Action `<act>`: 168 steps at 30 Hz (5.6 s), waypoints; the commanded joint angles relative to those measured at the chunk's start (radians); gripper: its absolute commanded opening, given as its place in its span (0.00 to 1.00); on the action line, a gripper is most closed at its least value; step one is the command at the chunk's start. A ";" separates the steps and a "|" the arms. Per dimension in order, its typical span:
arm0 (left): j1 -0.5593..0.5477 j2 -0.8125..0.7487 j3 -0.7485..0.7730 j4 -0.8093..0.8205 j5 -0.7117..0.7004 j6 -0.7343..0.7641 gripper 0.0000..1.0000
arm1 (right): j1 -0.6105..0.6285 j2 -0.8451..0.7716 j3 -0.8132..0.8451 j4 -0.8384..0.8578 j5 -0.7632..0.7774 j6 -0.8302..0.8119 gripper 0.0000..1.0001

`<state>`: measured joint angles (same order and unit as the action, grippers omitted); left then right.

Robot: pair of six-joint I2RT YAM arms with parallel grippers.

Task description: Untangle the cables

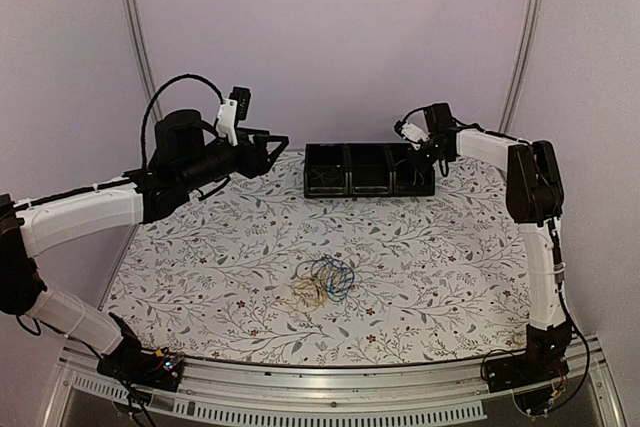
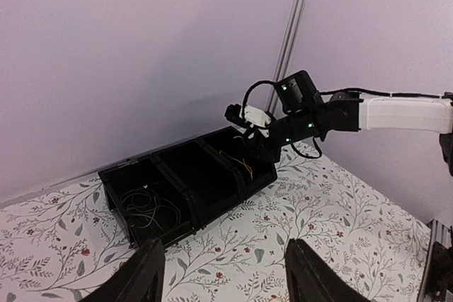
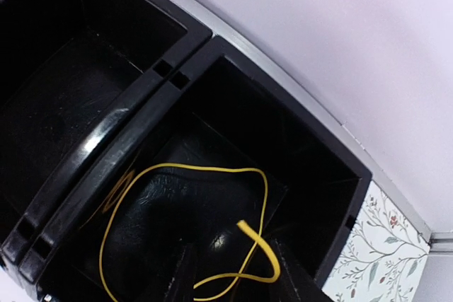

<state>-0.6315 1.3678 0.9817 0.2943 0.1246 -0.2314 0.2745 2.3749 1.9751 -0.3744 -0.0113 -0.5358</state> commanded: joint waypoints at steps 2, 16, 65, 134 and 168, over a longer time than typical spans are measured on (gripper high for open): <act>0.009 -0.025 -0.014 0.023 0.017 0.012 0.59 | 0.003 -0.122 -0.007 -0.047 0.005 0.005 0.44; 0.007 -0.005 -0.003 -0.011 -0.019 0.029 0.60 | 0.066 -0.454 -0.304 -0.015 -0.218 0.097 0.50; -0.104 0.418 0.159 -0.569 -0.010 0.218 0.01 | 0.339 -0.821 -0.998 0.177 -0.542 -0.127 0.48; -0.262 0.473 -0.122 0.212 0.047 0.083 0.09 | 0.162 -0.854 -0.187 0.265 -1.006 0.528 0.00; -0.153 0.614 -0.314 0.389 0.000 -0.018 0.00 | -0.435 -0.806 0.397 0.349 -0.906 0.769 0.00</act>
<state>-0.8402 1.9591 0.7475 0.8536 0.1871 -0.2127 -0.0765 1.5944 2.3177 -0.1726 -1.0512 0.1764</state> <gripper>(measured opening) 0.009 0.014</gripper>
